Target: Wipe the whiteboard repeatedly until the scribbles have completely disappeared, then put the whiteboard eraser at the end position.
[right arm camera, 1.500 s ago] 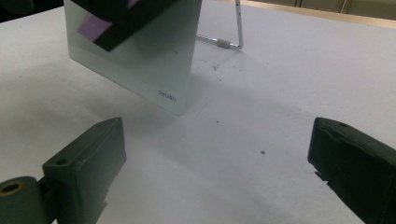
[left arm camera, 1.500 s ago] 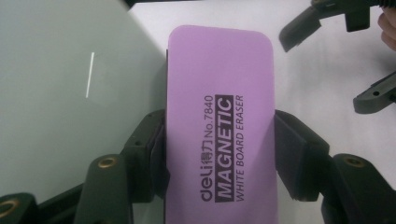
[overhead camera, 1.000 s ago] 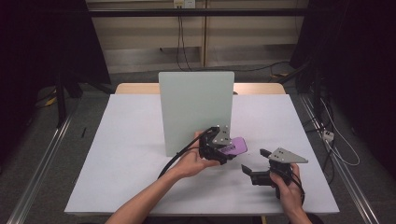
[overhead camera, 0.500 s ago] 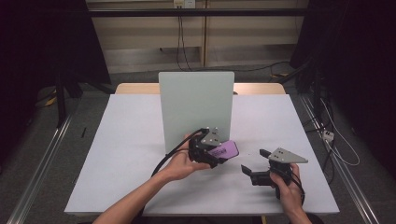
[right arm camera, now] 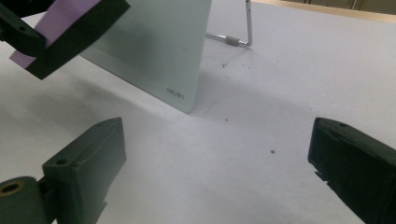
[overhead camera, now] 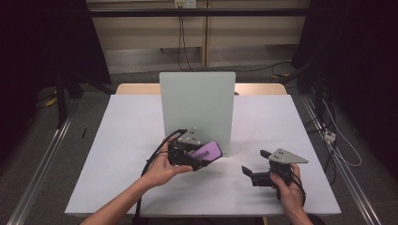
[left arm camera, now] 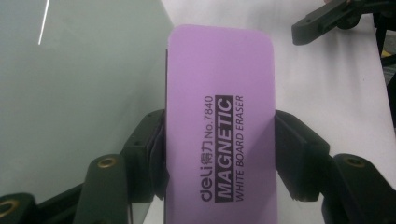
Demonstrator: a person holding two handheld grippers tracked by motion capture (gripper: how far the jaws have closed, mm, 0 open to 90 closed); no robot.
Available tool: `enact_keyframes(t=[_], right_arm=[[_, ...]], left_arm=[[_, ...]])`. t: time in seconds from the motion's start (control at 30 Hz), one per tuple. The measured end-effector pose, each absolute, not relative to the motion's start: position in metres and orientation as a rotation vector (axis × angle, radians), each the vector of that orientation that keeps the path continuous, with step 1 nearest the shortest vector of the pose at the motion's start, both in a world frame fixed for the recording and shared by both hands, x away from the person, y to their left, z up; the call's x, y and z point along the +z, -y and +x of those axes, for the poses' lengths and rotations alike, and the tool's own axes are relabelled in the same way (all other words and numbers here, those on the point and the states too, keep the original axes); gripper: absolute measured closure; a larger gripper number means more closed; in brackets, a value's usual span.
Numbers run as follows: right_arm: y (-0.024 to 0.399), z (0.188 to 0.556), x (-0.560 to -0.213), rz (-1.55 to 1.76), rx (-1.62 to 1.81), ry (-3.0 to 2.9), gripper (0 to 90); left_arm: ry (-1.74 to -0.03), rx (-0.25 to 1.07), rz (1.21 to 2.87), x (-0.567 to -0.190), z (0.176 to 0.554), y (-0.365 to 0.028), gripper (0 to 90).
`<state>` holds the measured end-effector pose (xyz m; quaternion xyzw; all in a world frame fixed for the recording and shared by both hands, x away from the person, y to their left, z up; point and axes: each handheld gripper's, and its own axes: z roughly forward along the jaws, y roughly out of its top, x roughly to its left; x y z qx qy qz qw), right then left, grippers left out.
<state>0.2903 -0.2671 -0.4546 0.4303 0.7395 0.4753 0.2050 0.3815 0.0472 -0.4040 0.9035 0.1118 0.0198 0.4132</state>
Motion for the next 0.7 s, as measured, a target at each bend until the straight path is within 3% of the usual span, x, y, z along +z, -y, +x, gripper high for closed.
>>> enact_keyframes(t=[0.7], right_arm=[[0.265,0.294,-0.456,1.209,1.319,-2.066,4.2]], left_arm=[[-0.334,-0.004,2.329,-0.409,0.372,-0.065,40.4]])
